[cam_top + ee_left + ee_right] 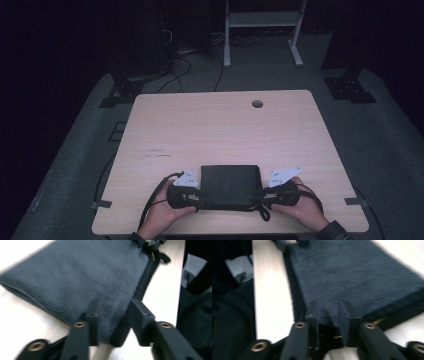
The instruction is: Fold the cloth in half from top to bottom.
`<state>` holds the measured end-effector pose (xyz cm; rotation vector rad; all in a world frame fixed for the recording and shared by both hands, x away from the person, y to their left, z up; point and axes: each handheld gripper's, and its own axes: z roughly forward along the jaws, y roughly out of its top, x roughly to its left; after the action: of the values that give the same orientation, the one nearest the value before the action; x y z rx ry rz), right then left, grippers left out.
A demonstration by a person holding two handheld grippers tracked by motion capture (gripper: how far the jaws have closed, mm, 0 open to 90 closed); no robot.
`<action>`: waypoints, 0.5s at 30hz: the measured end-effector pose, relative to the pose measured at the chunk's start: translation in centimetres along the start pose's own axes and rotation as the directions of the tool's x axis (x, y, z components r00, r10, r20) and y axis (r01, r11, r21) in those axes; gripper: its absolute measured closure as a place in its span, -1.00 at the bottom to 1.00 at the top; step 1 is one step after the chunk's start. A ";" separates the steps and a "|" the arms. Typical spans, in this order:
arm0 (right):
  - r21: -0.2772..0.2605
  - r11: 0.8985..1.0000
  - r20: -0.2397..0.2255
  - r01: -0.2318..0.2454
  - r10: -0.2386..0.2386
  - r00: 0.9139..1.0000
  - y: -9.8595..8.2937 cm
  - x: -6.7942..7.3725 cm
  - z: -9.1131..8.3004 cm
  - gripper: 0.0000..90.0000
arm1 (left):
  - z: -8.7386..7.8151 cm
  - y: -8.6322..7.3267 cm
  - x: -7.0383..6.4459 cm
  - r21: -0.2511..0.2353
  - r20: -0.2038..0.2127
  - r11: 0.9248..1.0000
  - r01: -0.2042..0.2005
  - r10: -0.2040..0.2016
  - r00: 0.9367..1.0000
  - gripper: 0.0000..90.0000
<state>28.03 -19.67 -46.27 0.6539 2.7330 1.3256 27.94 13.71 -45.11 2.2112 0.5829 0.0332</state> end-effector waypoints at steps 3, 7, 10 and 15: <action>-0.035 0.999 0.054 -0.018 0.020 0.998 -0.2 -0.8 -0.7 0.35 | -0.2 0.0 0.6 -0.023 -0.034 1.000 0.011 -0.011 0.999 -0.03; -0.058 0.997 0.133 -0.058 0.066 0.989 -0.7 -1.9 -1.3 -0.01 | -0.6 -0.4 1.8 -0.038 -0.091 0.999 0.024 -0.027 0.995 -0.31; -0.060 0.995 0.181 -0.074 0.083 0.980 -1.0 -2.7 -1.6 -0.21 | -1.2 -0.7 2.5 -0.049 -0.138 0.998 0.040 -0.047 0.989 -0.45; -0.084 0.992 0.248 -0.095 0.113 0.962 -1.4 -3.6 -2.3 -0.34 | -3.2 -1.6 3.8 -0.086 -0.210 0.994 0.072 -0.088 0.974 -0.60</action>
<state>30.33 -23.56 -46.40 0.9041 2.4691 1.2536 29.98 18.49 -44.87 2.1209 0.7759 0.2507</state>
